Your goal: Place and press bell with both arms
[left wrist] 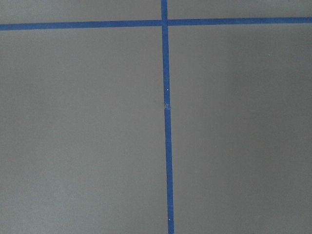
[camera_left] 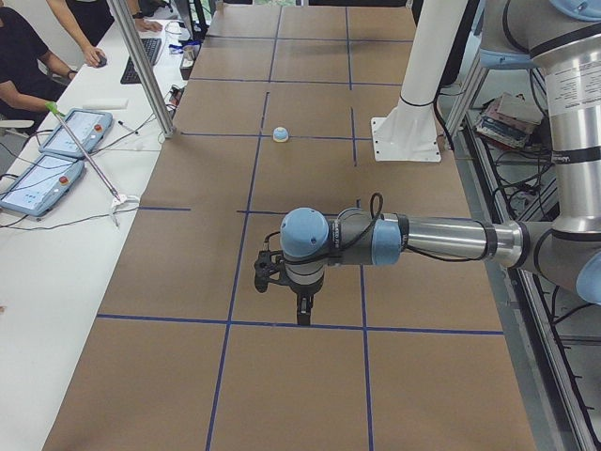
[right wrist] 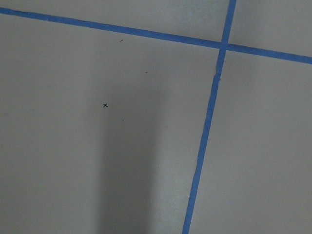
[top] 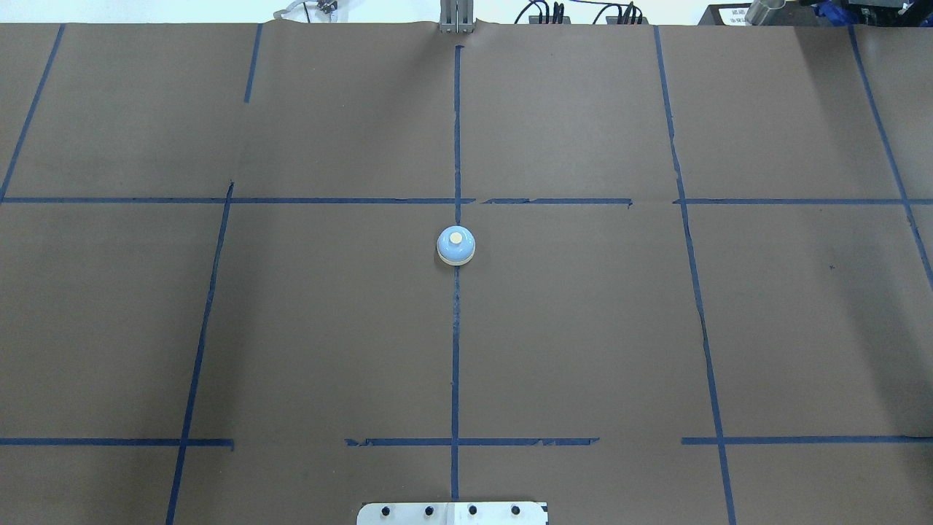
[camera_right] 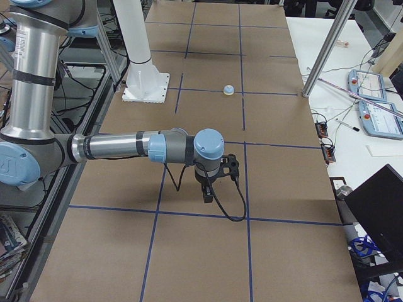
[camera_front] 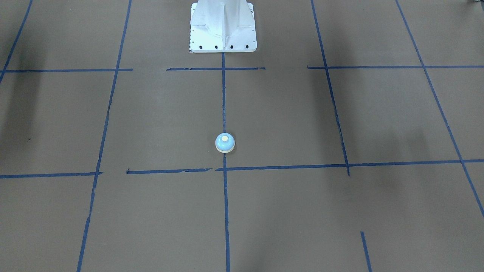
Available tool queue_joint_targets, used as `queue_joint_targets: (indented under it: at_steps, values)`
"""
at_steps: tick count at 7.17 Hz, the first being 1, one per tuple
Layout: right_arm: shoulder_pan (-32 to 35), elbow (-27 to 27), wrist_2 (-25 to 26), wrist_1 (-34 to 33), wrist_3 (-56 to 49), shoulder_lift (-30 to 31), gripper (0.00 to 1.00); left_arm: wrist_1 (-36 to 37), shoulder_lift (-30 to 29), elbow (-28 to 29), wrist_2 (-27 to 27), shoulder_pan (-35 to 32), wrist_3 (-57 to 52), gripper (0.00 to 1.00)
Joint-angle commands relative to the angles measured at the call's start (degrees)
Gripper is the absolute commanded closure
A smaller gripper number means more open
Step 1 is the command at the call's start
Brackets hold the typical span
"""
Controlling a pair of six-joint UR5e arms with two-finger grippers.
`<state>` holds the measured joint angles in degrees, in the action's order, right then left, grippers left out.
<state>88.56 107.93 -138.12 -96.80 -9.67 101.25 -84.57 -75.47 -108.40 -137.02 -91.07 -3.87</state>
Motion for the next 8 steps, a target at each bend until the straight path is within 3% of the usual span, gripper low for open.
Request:
queue_joint_targets:
  at_steps: [1,8]
  values:
    - [0.0,0.0,0.0,-0.1,0.0,0.0,0.0,-0.1,0.1,-0.1,0.0,0.0,0.0,0.0]
    - [0.0,0.0,0.1,0.0,-0.1,0.0,0.0,-0.1,0.1,0.2,0.0,0.0,0.0,0.0]
